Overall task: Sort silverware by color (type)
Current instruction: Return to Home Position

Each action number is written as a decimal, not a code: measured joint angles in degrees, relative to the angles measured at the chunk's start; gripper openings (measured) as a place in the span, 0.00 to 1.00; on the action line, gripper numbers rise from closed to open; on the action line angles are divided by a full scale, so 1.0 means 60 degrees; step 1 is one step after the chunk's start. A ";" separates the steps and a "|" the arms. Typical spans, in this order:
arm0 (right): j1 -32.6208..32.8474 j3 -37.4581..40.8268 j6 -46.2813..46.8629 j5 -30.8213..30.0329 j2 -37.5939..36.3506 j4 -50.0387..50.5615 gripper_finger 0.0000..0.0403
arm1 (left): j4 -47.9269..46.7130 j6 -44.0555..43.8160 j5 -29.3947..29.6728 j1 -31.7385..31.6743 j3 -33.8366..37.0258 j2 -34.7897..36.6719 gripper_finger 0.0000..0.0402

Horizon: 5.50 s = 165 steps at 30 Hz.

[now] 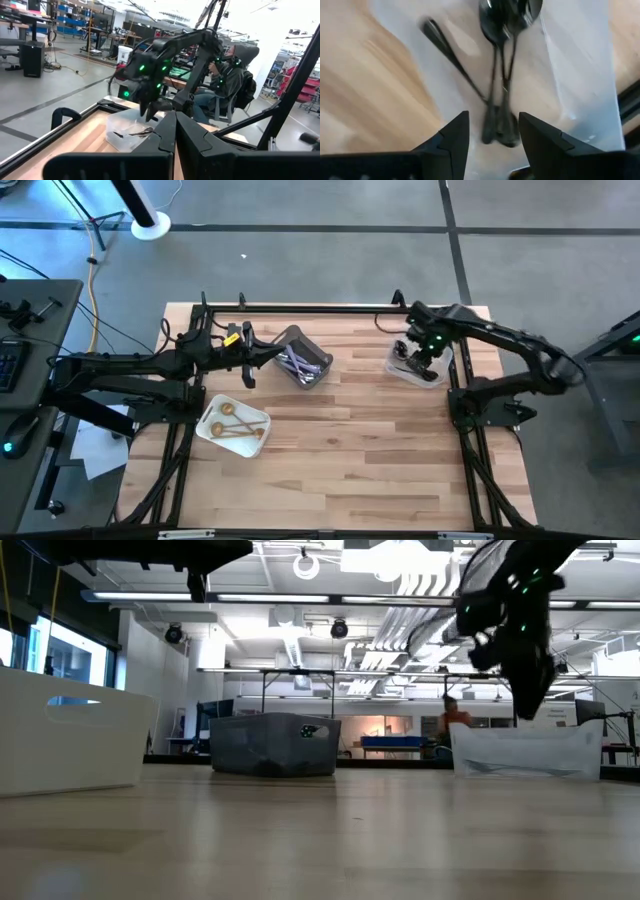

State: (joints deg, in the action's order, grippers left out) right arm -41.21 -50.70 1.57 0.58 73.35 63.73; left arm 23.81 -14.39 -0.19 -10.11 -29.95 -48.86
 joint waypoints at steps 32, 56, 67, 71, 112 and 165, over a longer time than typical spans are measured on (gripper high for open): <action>0.4378 -0.0004 0.1958 0.0653 -0.2888 -0.9644 0.39 | 0.0011 -0.0074 0.0235 0.0000 0.0000 0.0000 0.00; 0.5628 0.0000 0.1691 0.0725 -0.1521 -1.2015 0.01 | -0.0291 0.0925 -0.1096 -0.0011 -0.0568 -0.0047 0.00; 0.5628 0.0000 0.1592 0.0882 -0.1521 -1.2029 0.00 | -0.0291 0.0928 -0.1100 -0.0015 -0.0568 -0.0047 0.00; 0.5628 0.0000 0.1555 0.1020 -0.1521 -1.2029 0.00 | -0.0291 0.0936 -0.1104 -0.0015 -0.0568 -0.0047 0.00; 0.5628 0.0000 0.1468 0.1214 -0.1521 -1.1629 0.00 | -0.1187 0.0761 -0.0626 0.1161 -0.0551 0.1216 0.00; 0.5291 -0.0004 0.3305 0.1594 -0.1973 -1.0352 0.00 | 0.0347 -0.0327 0.0148 0.1198 0.4874 0.6270 0.00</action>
State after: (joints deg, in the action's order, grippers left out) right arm -9.46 -50.72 21.40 10.14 61.51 1.62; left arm 25.89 -16.35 0.70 -2.92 -0.71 -11.24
